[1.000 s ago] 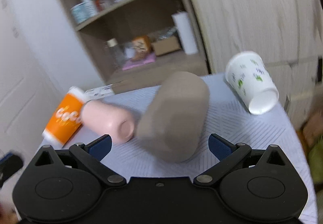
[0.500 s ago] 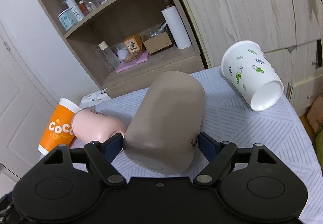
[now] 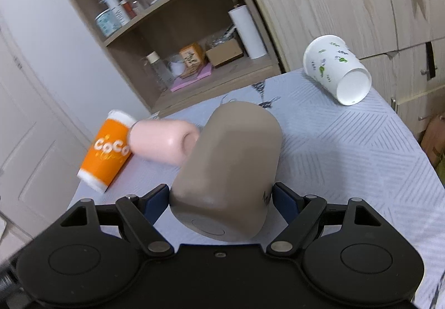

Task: Flip cup upright
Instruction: 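Move the right tool to the taupe tumbler and close around its base, then grasp the tumbler side with the left tool while the right tool holds its base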

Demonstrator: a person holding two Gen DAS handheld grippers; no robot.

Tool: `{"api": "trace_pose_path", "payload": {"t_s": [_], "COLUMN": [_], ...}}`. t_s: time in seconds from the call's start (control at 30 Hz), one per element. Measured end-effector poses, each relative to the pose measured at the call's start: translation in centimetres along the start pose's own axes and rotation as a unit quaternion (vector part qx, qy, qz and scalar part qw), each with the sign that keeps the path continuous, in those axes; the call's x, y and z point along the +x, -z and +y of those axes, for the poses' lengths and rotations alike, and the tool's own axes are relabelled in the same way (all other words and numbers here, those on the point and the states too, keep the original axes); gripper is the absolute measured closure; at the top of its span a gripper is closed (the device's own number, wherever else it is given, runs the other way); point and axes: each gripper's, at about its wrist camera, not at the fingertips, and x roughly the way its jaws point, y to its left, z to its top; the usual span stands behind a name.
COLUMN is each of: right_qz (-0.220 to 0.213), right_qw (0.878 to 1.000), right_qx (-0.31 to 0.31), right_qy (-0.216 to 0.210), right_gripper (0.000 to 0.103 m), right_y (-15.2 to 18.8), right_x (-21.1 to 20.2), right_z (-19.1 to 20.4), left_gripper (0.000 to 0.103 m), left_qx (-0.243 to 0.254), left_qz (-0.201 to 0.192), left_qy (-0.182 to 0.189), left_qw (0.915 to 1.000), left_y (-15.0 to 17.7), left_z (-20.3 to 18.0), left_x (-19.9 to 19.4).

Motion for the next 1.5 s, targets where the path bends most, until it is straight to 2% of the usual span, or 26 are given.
{"api": "trace_pose_path", "payload": {"t_s": [0.1, 0.2, 0.3, 0.5, 0.63, 0.7, 0.83, 0.97, 1.1, 1.3, 1.37, 1.5], "right_qz": [0.01, 0.012, 0.011, 0.021, 0.018, 0.02, 0.027, 0.032, 0.033, 0.057, 0.071, 0.116], "right_qw": [1.0, 1.0, 0.999, 0.998, 0.998, 0.997, 0.996, 0.995, 0.994, 0.99, 0.989, 0.982], "right_qx": [0.012, 0.016, 0.02, 0.023, 0.028, 0.029, 0.028, 0.031, 0.02, 0.02, 0.019, 0.011], "right_qy": [-0.011, -0.023, -0.03, -0.053, -0.062, -0.068, -0.077, -0.089, -0.101, -0.125, -0.132, -0.147], "right_gripper": [0.018, 0.018, 0.018, 0.018, 0.018, 0.018, 0.017, 0.017, 0.013, 0.011, 0.011, 0.011], "right_y": [1.0, 2.2, 3.5, 5.2, 5.3, 5.3, 5.2, 5.0, 4.5, 3.1, 2.6, 1.3], "right_x": [-0.6, -1.2, -2.1, -3.2, -3.1, -3.0, -3.0, -2.9, -3.2, -2.8, -2.5, -1.6], "right_z": [0.0, 0.2, 0.6, 1.2, 0.7, 0.4, 0.1, -0.5, -1.0, -2.0, -2.3, -2.5], "left_gripper": [0.0, 0.0, 0.0, 0.0, 0.0, 0.0, 0.003, 0.003, 0.003, 0.003, 0.003, 0.004], "left_qx": [0.002, -0.005, 0.009, -0.009, -0.018, -0.017, 0.001, 0.006, -0.049, -0.103, -0.108, -0.099], "left_qz": [0.007, 0.024, 0.022, 0.058, 0.086, 0.104, 0.161, 0.206, 0.255, 0.292, 0.301, 0.309], "left_qy": [0.01, -0.002, -0.003, 0.057, 0.071, 0.089, 0.137, 0.166, 0.201, 0.232, 0.234, 0.234], "left_qw": [0.9999, 0.9997, 0.9997, 0.9966, 0.9937, 0.9904, 0.9773, 0.9643, 0.9445, 0.9224, 0.9184, 0.9164], "left_y": [-0.1, -0.2, -0.1, -0.3, -0.4, -0.9, -2.2, -3.0, -2.7, -1.5, -1.3, -1.3], "left_z": [-0.1, -0.3, -0.9, -1.4, -1.8, -2.1, -3.1, -3.6, -3.2, -3.1, -2.9, -2.8], "left_x": [-0.8, -1.0, -1.7, -1.5, -0.2, 0.8, 3.8, 6.5, 9.2, 11.6, 12.2, 12.9]}}
